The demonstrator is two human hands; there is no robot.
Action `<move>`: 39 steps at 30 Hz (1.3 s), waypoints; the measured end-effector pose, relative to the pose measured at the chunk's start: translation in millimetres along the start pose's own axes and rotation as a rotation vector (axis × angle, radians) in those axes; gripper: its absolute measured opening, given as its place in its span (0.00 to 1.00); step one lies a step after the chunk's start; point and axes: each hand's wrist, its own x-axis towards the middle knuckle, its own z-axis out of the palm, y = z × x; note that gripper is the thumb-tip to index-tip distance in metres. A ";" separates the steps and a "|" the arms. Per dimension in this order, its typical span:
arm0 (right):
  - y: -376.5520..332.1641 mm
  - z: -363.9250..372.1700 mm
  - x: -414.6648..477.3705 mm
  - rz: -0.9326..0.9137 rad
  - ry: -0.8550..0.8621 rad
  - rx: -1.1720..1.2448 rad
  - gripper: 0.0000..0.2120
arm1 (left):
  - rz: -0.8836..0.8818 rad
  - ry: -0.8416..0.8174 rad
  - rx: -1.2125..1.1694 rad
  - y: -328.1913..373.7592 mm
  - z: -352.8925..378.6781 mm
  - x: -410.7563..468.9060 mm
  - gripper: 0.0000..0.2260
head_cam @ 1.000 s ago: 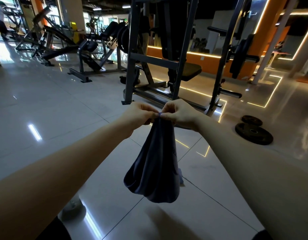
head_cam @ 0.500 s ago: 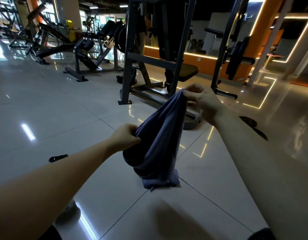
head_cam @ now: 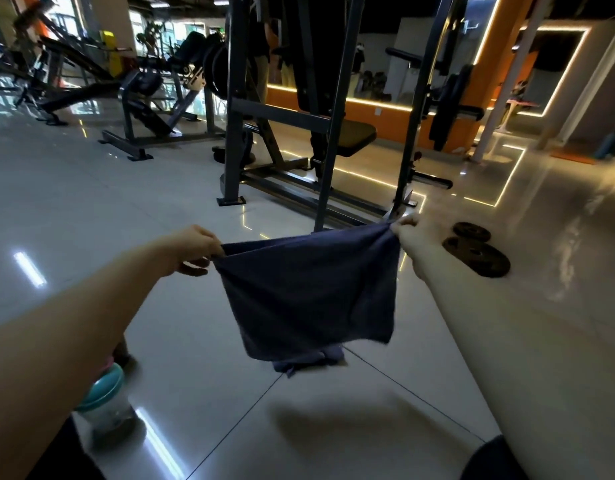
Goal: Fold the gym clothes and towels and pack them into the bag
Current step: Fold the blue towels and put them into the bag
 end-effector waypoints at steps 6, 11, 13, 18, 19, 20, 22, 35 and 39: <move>9.2 5.8 2.0 0.017 -0.064 -0.050 0.09 | -0.103 -0.244 -0.002 -20.8 -24.1 -2.6 0.04; 13.7 11.9 -1.0 0.086 -0.048 -0.085 0.09 | -0.076 -0.240 -0.116 -23.7 -24.4 -1.5 0.06; 15.1 14.0 -0.1 0.105 -0.018 -0.070 0.08 | -0.042 -0.232 -0.186 -25.3 -22.7 -0.4 0.07; 14.0 16.0 -1.2 0.117 -0.008 -0.037 0.04 | 0.093 -0.205 -0.281 -31.8 -19.6 -0.2 0.07; 14.0 15.9 -1.2 0.112 -0.004 -0.026 0.04 | 0.106 -0.207 -0.289 -32.2 -20.0 0.3 0.08; 14.4 15.9 -0.8 0.111 -0.003 -0.019 0.04 | 0.113 -0.211 -0.283 -32.5 -20.6 0.9 0.08; 14.9 16.0 0.9 0.128 0.003 -0.003 0.05 | 0.117 -0.220 -0.240 -32.2 -20.6 1.6 0.09; 19.0 18.1 4.9 0.177 0.049 0.029 0.07 | 0.130 -0.226 -0.118 -29.9 -11.4 -0.8 0.08; 17.0 18.1 4.2 0.191 0.037 0.072 0.05 | 0.146 -0.174 -0.115 -28.1 -8.7 1.2 0.09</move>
